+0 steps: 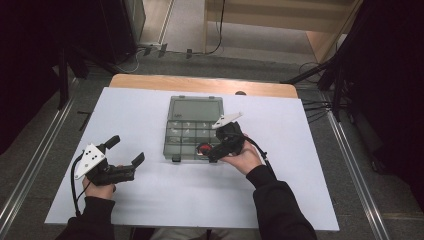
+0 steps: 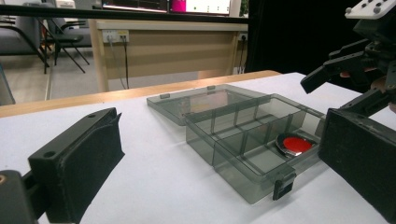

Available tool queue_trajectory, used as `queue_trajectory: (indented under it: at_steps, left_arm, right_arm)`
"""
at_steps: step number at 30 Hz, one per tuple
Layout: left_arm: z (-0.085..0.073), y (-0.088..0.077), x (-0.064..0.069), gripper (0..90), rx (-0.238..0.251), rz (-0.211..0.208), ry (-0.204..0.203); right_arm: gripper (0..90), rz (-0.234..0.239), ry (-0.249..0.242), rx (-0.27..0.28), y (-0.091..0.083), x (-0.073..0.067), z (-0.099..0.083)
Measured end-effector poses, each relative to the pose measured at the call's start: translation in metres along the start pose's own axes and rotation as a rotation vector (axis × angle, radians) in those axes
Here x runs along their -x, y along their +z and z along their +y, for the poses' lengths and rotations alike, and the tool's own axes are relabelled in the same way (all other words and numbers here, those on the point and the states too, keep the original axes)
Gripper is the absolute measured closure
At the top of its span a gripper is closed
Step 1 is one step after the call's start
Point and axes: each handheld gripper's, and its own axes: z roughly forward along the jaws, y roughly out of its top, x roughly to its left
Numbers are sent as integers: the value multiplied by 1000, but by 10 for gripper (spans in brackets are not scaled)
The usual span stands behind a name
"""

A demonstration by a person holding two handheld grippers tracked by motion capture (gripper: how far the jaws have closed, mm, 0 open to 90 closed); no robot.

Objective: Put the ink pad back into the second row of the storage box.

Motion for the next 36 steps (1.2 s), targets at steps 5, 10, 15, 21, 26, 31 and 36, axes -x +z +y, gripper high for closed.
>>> queue_trajectory:
  at_steps: [5,10,15,21,26,31,36]
  left_arm:
    - [0,0,1,0,0,0,2]
    - [0,0,1,0,2,1,-1]
    - [0,-1,1,0,6,3,-7]
    - [0,0,0,0,7,0,-10]
    - [0,0,0,0,10,1,-13]
    - [0,0,0,0,8,1,-16]
    - [0,0,0,0,7,2,-17]
  right_arm:
    - [0,-15,55,7,-9,3,-8]
    - [0,-38,83,32,-22,6,-15]
    - [0,-60,100,48,-31,9,-22]
    - [0,-126,118,37,-47,8,-27]
    - [0,-136,129,51,-63,5,-30]
    - [0,-154,153,82,-79,0,-42]
    - [0,-193,187,143,-93,-1,-62]
